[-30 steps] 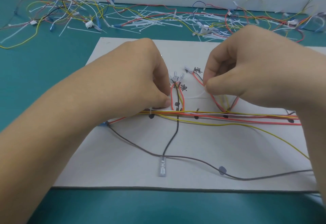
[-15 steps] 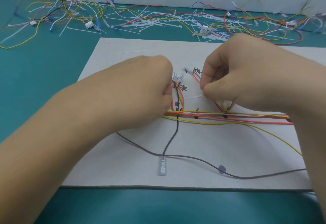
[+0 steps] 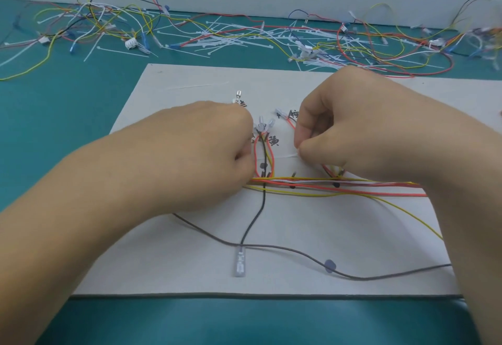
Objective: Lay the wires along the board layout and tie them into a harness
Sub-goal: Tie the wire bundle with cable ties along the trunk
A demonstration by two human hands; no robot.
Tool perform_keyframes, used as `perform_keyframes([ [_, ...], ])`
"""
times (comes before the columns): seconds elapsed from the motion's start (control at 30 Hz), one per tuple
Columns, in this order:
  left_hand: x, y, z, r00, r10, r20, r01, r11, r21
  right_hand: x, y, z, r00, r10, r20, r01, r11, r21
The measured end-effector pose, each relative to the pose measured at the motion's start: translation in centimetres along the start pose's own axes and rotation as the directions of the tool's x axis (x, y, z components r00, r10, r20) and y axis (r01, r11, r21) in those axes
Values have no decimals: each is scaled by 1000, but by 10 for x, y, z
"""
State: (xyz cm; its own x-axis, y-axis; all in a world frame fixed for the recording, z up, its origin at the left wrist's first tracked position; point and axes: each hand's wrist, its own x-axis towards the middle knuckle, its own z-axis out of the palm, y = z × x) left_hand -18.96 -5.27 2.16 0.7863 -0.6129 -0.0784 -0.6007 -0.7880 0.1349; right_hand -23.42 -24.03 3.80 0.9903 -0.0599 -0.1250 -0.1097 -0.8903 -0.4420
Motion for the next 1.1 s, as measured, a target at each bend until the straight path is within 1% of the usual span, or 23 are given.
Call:
perform_keyframes([
  [0.07,0,-1,-1,999,28,24,-28,1000,5,0,0,1,1000,-6,-1,6,1000,-3],
  [0.13,1,-2,-1,998,38,56,-42,996,74,0,0,1,1000,-10,1,10,1000,-3],
  [0.2,2,-1,-2,994,41,98,-51,994,94,1,0,2,1000,-12,0,12,1000,-2],
  [0.27,4,-3,-1,993,59,107,-63,997,38,1,0,1,1000,-6,3,6,1000,-3],
  [0.33,5,-6,0,993,92,74,-89,995,-45,1,0,1,1000,-1,10,1,1000,-8],
  [0.43,6,-12,-1,991,134,-15,-135,982,-135,0,0,2,1000,4,18,-4,1000,-16],
  [0.57,8,-14,-8,976,168,-136,-201,937,-285,1,-1,4,1000,4,22,-4,1000,-25],
  [0.67,10,-16,-9,973,145,-180,-200,920,-336,1,-1,5,1000,-3,21,3,1000,-25],
  [0.77,11,-22,-10,974,135,-184,-197,904,-380,1,-2,6,1000,-7,17,7,1000,-19],
  [0.93,11,-26,-10,965,215,-147,-258,872,-416,1,-3,7,1000,-6,16,7,1000,-19],
  [1.1,14,-32,-9,956,264,-130,-293,807,-512,1,-3,7,999,-29,16,29,1000,-7],
])
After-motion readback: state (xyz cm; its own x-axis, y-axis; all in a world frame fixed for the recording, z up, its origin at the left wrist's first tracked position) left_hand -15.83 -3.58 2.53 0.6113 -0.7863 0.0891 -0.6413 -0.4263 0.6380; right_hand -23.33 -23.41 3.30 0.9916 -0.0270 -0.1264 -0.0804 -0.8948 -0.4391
